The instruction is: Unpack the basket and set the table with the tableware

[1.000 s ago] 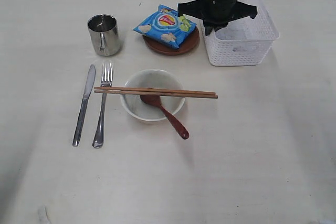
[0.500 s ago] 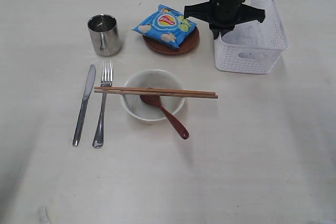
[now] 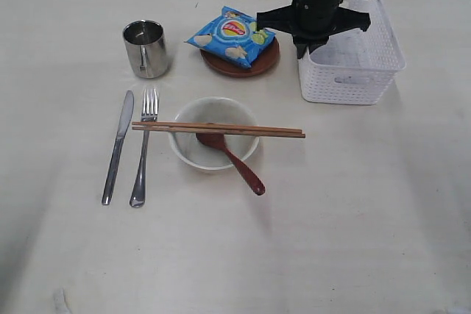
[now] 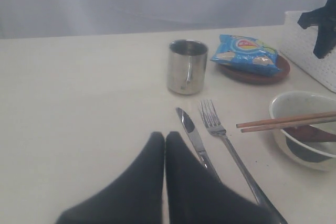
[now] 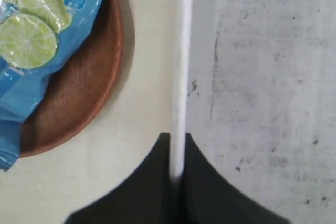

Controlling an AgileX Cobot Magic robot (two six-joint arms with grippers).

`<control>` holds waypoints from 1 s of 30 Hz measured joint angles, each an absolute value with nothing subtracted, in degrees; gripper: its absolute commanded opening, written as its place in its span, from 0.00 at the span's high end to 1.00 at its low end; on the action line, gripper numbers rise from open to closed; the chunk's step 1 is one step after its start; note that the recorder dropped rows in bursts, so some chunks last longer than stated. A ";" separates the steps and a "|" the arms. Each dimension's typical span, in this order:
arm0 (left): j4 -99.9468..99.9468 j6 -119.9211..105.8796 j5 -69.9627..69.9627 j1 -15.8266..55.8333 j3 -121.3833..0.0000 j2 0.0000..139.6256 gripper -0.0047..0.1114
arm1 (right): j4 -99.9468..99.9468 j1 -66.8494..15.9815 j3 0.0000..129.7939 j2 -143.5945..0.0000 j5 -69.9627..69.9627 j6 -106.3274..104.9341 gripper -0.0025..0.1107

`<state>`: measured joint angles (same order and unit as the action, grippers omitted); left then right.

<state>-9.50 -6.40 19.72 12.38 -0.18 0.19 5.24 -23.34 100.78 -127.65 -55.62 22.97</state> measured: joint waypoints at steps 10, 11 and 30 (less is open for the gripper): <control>-9.50 -6.40 19.72 12.38 -0.18 0.19 0.96 | 5.08 -23.99 100.78 -127.65 -55.62 22.72 0.98; -9.50 -6.40 19.72 12.38 -0.18 0.19 0.96 | 5.08 -23.99 100.78 -127.65 -55.71 22.72 0.98; -9.50 -6.40 19.72 12.38 -0.18 0.19 0.96 | 12.06 -24.23 105.01 -119.80 -55.73 22.82 0.50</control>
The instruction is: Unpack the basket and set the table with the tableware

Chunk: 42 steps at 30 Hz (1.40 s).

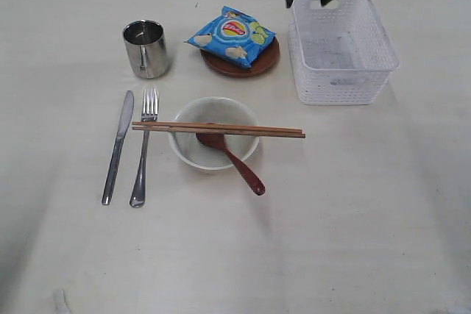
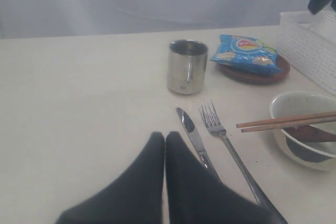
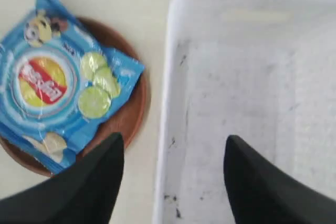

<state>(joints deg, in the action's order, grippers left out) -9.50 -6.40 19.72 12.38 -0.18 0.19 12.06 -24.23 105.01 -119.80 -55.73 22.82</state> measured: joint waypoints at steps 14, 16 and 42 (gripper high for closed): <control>-9.50 -6.40 19.72 12.38 -0.18 0.19 0.96 | 25.23 -18.11 108.05 -110.69 -61.07 18.19 0.98; -9.50 -6.40 19.72 12.38 -0.18 0.19 0.96 | 23.84 -14.93 106.71 -110.65 -61.33 17.36 0.98; -9.50 -6.40 19.72 12.38 -0.18 0.19 0.96 | -4.46 -2.28 71.03 -110.54 -38.71 4.05 0.98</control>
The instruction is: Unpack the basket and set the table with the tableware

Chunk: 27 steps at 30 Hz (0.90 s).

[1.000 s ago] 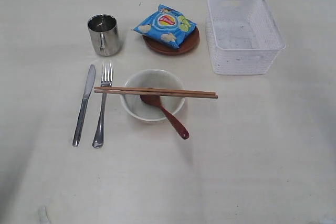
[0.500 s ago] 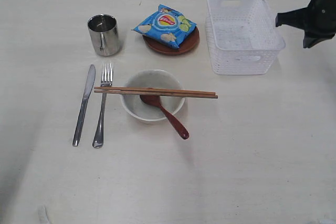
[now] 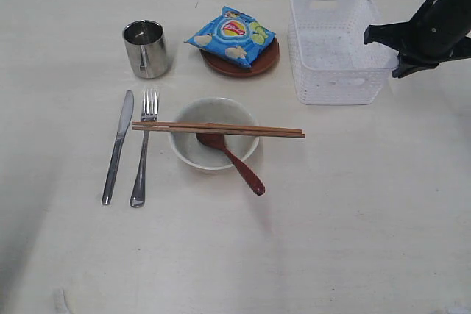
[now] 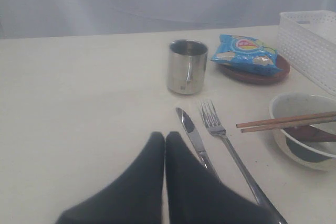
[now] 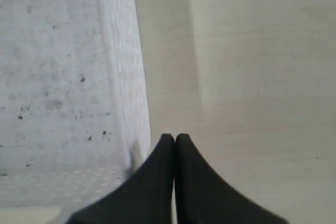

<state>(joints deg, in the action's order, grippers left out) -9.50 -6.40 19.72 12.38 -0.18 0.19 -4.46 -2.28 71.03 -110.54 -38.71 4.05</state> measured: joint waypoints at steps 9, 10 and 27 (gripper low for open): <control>-9.50 -6.40 19.72 12.38 -0.18 0.19 0.96 | -7.30 -2.28 71.03 -110.54 -39.17 1.12 0.98; -9.50 -6.40 19.72 12.38 -0.18 0.19 0.96 | -7.46 -2.28 71.03 -110.54 -39.17 1.12 0.98; -9.50 -6.40 19.72 12.38 -0.18 0.19 0.96 | -7.35 -4.09 62.27 -84.67 -22.60 -3.20 0.98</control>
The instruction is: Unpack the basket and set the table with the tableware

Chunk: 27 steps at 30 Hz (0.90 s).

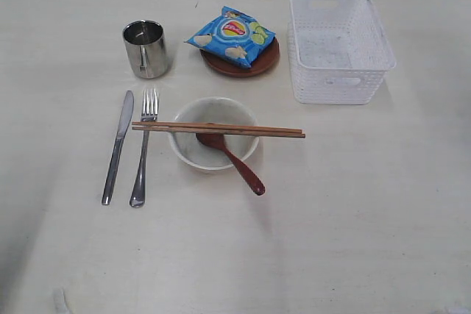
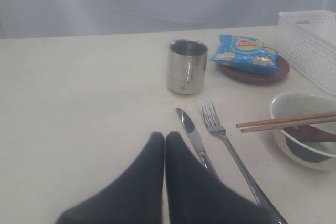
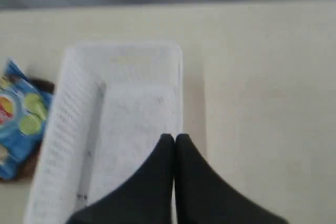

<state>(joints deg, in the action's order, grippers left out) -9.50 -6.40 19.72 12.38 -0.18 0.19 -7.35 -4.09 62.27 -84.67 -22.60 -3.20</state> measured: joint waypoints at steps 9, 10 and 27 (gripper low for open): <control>-9.50 -6.40 19.72 12.38 -0.18 0.19 0.96 | -0.79 -16.65 29.08 -41.04 5.27 -11.17 0.98; -9.50 -6.40 19.72 12.38 -0.18 0.19 0.96 | -0.58 -16.65 27.93 -38.93 4.41 -11.17 0.98; -9.50 -6.40 19.72 12.38 -0.18 0.19 0.96 | -4.19 -16.74 25.20 -5.85 -12.18 -5.21 0.98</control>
<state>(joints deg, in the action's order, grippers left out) -9.50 -6.40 19.72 12.38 -0.18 0.19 -4.19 -16.74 25.20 -5.85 -12.18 -5.21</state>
